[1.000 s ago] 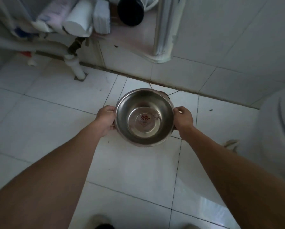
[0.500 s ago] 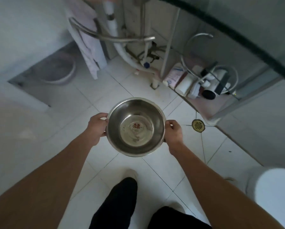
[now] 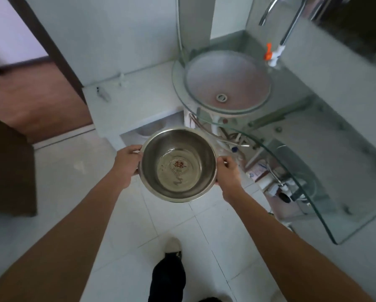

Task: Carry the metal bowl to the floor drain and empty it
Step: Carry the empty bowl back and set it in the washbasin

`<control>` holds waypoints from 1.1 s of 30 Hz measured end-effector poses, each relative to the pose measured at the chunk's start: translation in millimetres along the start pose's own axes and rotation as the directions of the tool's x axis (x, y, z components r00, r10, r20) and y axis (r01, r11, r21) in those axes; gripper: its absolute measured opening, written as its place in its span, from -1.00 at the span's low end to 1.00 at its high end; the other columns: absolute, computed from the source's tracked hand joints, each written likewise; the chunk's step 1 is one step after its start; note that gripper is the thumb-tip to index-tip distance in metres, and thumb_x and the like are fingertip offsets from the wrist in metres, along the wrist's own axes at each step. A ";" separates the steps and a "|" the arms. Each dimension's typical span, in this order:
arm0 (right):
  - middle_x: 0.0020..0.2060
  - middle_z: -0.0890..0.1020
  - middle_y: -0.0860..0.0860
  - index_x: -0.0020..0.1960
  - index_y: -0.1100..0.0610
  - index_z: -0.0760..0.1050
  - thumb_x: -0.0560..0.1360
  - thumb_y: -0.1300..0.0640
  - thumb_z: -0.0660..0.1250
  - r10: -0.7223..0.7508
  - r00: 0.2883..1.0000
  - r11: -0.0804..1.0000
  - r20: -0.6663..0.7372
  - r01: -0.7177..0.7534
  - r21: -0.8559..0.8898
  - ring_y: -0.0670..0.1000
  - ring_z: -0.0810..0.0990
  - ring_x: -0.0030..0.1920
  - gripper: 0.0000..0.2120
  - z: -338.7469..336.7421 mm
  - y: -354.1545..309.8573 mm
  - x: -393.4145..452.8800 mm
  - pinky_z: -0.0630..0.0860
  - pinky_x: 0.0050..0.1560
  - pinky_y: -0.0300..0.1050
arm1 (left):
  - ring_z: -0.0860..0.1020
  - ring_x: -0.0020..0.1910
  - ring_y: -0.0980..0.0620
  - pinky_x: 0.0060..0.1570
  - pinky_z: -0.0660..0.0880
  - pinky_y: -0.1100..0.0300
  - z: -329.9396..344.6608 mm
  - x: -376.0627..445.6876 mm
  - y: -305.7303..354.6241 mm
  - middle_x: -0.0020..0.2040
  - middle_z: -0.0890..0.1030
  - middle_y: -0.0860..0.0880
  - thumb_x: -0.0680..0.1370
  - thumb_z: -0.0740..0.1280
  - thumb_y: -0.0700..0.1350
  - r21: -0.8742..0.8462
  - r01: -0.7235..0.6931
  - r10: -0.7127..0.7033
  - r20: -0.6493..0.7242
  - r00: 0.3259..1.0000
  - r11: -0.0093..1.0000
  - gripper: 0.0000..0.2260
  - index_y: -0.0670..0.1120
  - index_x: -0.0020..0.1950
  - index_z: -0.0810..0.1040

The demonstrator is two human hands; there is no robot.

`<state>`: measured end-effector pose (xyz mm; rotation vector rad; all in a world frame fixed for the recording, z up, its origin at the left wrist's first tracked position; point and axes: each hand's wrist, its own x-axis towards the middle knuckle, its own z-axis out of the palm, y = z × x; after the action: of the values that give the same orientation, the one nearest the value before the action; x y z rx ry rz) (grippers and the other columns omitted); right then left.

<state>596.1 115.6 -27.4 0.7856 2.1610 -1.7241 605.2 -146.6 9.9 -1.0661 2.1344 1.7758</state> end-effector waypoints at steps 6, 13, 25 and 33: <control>-0.18 0.62 0.11 -0.12 0.03 0.56 0.60 0.09 0.23 -0.074 0.997 0.997 -0.018 0.074 -0.011 0.07 0.56 -0.24 -0.82 -9.6 -98.6 -16.2 0.51 -0.47 -0.20 | 0.58 -0.31 -0.02 -0.33 0.54 0.18 -29.9 -4.3 83.5 -0.26 0.65 -0.04 0.53 0.31 -0.37 -0.021 -0.073 0.075 0.084 0.994 0.997 -0.71 0.00 -0.14 0.66; -0.21 0.66 0.12 -0.11 0.08 0.61 0.56 0.09 0.29 -0.103 0.987 0.993 -0.124 0.110 0.052 0.10 0.63 -0.26 -0.86 -14.9 -161.0 -1.6 0.60 -0.41 -0.15 | 0.56 -0.32 -0.11 -0.33 0.56 0.17 -26.6 19.8 157.7 -0.19 0.64 -0.19 0.52 0.29 -0.41 0.003 -0.174 0.170 0.185 0.968 0.985 -0.76 -0.12 -0.09 0.67; -0.19 0.67 0.18 0.02 0.21 0.59 0.60 0.14 0.28 -0.034 0.987 0.979 -0.155 0.064 0.196 0.13 0.67 -0.28 -0.83 -35.2 -219.8 103.5 0.65 -0.27 -0.03 | 0.59 -0.15 -0.18 -0.09 0.63 -0.03 52.5 120.8 255.0 -0.07 0.67 -0.22 0.56 0.22 -0.42 0.169 -0.263 0.205 0.302 0.931 0.950 -0.71 -0.20 0.12 0.66; -0.34 0.64 0.10 -0.08 0.15 0.57 0.58 0.15 0.28 0.043 0.982 0.980 -0.186 -0.006 0.198 0.03 0.64 -0.43 -0.87 -35.0 -245.0 214.5 0.68 -0.32 -0.03 | 0.60 -0.17 -0.09 -0.25 0.58 0.11 130.2 225.4 322.6 0.05 0.66 -0.20 0.57 0.21 -0.41 0.286 -0.281 0.162 0.375 0.913 0.916 -0.64 -0.18 0.31 0.58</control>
<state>287.3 165.9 69.2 1.0627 2.1075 -1.9438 203.7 -108.9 106.2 -0.4022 2.2839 1.4671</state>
